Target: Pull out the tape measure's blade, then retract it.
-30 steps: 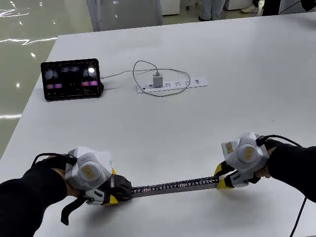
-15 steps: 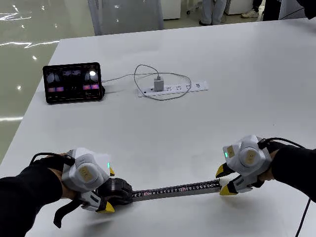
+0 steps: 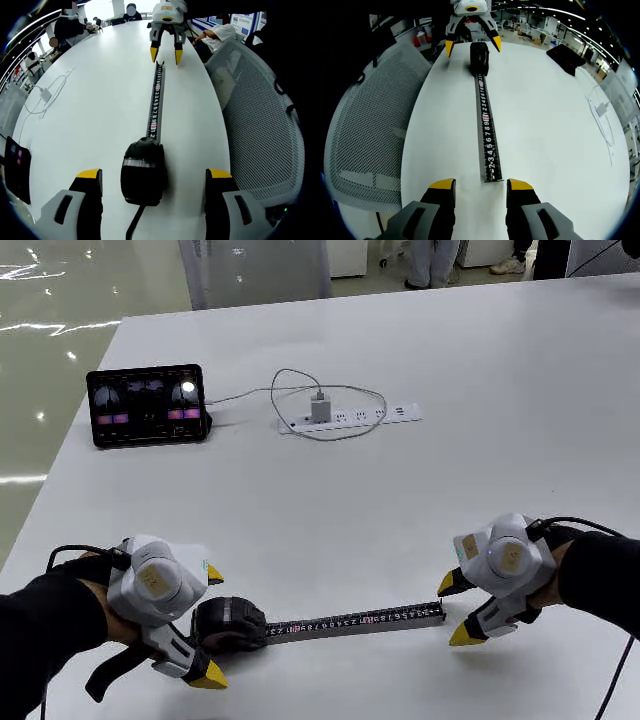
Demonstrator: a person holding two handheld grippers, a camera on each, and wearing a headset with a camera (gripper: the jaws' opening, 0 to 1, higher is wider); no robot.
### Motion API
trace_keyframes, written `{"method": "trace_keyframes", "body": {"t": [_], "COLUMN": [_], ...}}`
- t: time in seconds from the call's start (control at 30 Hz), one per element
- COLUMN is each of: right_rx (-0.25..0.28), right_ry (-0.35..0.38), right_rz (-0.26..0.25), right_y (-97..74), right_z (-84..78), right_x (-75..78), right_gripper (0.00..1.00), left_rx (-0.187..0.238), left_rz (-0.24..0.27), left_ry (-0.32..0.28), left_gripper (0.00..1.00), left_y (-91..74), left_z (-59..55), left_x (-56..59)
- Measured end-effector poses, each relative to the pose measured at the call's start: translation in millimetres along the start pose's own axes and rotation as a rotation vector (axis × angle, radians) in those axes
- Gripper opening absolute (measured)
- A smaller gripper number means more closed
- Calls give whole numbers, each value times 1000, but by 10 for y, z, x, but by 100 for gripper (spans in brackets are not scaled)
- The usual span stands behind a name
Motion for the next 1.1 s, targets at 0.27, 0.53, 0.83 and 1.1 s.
{"method": "trace_keyframes", "body": {"t": [0.27, 0.53, 0.83, 1.1], "right_rx": [-23, -21, 44, 87], "right_ry": [44, 134, 227, 343], "right_rz": [-15, -29, -192, -297], "right_y": [-49, -47, -105, -203], "right_z": [-74, -116, -255, -390], "right_x": [-15, -40, 60, -9], "right_gripper": [50, 72, 99, 99], "left_rx": [39, 99, 243, 360], "left_rz": [35, 76, 206, 311], "left_ry": [-53, -212, -367, -460], "left_gripper": [99, 99, 99, 99], "left_y": [-25, -15, -67, -216], "left_z": [-10, -95, -155, -243], "left_x": [-2, -20, -116, -211]}}
Point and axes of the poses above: the centre of the closed fingertips' face, and the gripper's own axes: y roughly forward along the fingers, x roughly to its right, z roughly out of its top, the point moved 5 cm from there along -y, roughly backward along the fingers, and after that the axes turned 13 degrees about -y, right-handed, at the moved point
